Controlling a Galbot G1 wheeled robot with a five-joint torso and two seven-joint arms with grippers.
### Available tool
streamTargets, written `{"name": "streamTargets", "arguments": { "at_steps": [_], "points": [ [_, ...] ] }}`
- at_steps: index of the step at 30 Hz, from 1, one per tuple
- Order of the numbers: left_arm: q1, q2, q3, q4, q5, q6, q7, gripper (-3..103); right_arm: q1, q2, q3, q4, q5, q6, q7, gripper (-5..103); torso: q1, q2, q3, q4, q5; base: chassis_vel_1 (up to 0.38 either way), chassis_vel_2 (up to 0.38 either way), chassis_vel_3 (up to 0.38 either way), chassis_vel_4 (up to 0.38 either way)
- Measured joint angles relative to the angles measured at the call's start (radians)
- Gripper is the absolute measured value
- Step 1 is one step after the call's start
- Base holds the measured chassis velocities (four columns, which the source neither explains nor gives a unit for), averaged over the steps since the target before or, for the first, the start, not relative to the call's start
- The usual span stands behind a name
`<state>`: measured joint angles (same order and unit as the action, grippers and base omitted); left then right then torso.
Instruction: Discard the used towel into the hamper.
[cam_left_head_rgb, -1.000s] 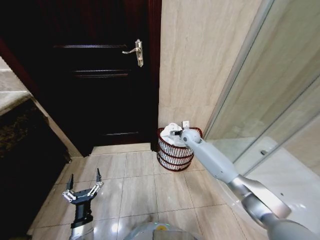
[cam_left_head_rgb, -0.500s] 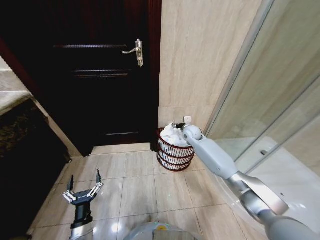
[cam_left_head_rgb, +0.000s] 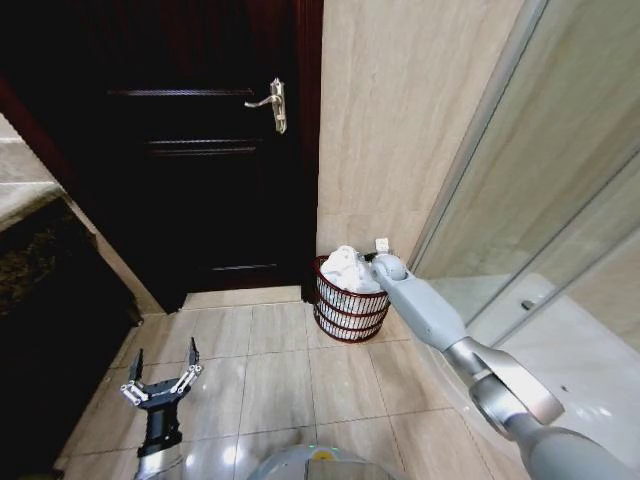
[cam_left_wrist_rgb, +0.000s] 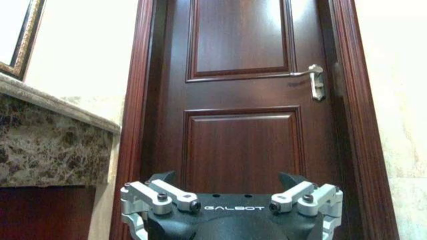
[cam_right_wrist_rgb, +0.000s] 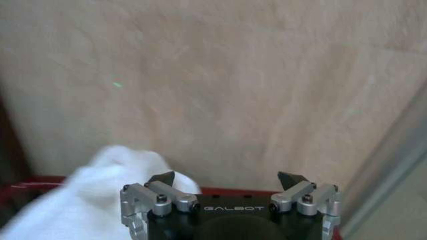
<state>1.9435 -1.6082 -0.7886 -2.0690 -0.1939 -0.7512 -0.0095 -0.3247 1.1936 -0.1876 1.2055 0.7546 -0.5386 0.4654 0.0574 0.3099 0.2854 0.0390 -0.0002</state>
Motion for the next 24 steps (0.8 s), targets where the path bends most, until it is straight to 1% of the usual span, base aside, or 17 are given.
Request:
{"name": "streamTargets", "arguments": {
  "at_steps": [4,7,9,10,13,14,16,24],
  "points": [
    [0.001,0.000,0.008,0.006,0.001,-0.002,0.005,100,-0.025,-0.011,-0.034,0.125,0.100,-0.004,0.018,100,0.000,0.000,0.000,0.0002,0.0001,0.000,0.000,0.000,0.000],
    [0.004,0.000,0.009,0.006,0.002,-0.004,0.006,100,-0.025,0.000,-0.050,0.132,0.113,0.000,0.008,100,0.000,0.000,0.000,0.0002,0.0000,0.000,0.000,0.000,0.000],
    [0.004,0.000,0.005,0.005,0.002,-0.004,0.006,100,-0.015,0.024,-0.064,0.100,0.107,0.006,-0.002,100,0.000,0.000,0.000,0.0003,0.0001,0.000,0.000,0.000,0.000],
    [0.004,0.000,0.005,0.005,0.002,-0.004,0.006,100,-0.015,0.024,-0.064,0.100,0.107,0.006,-0.002,100,0.000,0.000,0.000,0.0003,0.0001,0.000,0.000,0.000,0.000],
    [0.003,0.000,-0.005,-0.002,-0.001,-0.004,0.007,100,0.001,0.067,-0.068,0.027,0.077,0.015,-0.022,100,0.000,0.000,0.000,0.0004,0.0001,0.000,0.000,0.000,0.000],
    [0.003,0.000,-0.005,-0.002,-0.001,-0.004,0.007,100,0.001,0.067,-0.068,0.027,0.077,0.015,-0.022,100,0.000,0.000,0.000,0.0004,0.0001,0.000,0.000,0.000,0.000],
    [0.001,0.000,-0.013,-0.003,-0.003,-0.004,0.009,100,0.006,0.097,-0.066,-0.022,0.043,0.027,-0.036,100,0.000,0.000,0.000,0.0004,0.0002,0.000,0.000,0.000,0.000],
    [-0.002,0.000,-0.016,-0.002,-0.009,-0.006,0.021,100,0.021,0.134,-0.061,-0.110,-0.010,0.052,-0.076,100,0.000,0.000,0.000,0.0002,0.0001,0.000,0.000,0.000,0.000]
  ]
}}
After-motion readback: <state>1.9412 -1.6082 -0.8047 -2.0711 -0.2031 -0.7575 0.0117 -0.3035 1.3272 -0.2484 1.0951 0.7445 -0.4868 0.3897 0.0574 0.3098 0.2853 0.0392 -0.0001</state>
